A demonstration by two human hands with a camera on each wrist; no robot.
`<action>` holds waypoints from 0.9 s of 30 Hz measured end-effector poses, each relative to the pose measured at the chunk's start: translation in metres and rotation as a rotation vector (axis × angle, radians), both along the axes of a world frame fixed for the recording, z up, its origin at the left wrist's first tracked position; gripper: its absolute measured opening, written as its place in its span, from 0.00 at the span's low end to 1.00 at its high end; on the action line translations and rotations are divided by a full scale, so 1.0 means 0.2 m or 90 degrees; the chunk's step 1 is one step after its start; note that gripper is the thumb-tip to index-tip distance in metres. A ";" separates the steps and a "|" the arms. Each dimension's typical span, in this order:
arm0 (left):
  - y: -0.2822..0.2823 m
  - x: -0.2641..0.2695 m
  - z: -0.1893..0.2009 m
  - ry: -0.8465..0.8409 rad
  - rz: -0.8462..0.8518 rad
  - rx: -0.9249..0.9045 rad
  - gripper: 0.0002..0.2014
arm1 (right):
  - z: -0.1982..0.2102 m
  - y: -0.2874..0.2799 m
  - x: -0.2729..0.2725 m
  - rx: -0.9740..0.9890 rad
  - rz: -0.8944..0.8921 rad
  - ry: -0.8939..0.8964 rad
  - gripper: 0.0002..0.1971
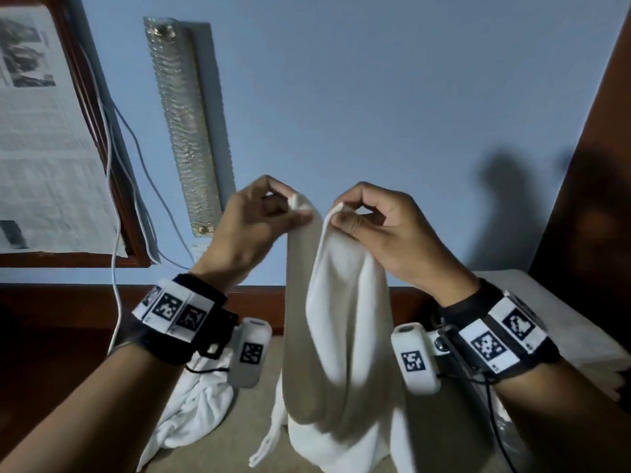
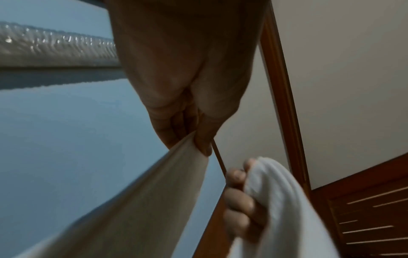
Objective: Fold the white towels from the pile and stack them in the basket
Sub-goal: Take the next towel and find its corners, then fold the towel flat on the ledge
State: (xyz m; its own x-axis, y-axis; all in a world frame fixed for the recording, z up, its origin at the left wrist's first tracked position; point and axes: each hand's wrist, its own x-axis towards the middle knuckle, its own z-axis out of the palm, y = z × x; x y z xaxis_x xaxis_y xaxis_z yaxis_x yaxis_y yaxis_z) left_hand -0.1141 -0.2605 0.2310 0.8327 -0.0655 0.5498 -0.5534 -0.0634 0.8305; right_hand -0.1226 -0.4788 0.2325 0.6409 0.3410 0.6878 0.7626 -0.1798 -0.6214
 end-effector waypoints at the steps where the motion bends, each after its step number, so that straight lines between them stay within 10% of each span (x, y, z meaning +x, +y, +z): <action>1: -0.02 -0.02 -0.02 0.002 -0.004 -0.010 0.12 | -0.01 0.02 -0.02 -0.001 -0.002 0.002 0.02; 14: -0.04 -0.17 -0.18 0.041 -0.015 -0.004 0.16 | -0.20 0.06 0.04 -0.027 -0.104 0.025 0.15; 20: -0.03 -0.12 -0.27 0.061 0.009 0.059 0.17 | -0.28 0.09 0.02 -0.095 -0.177 -0.124 0.06; 27: 0.11 -0.10 -0.85 0.206 0.171 0.449 0.06 | -0.34 -0.06 0.16 -0.016 -0.380 -0.188 0.07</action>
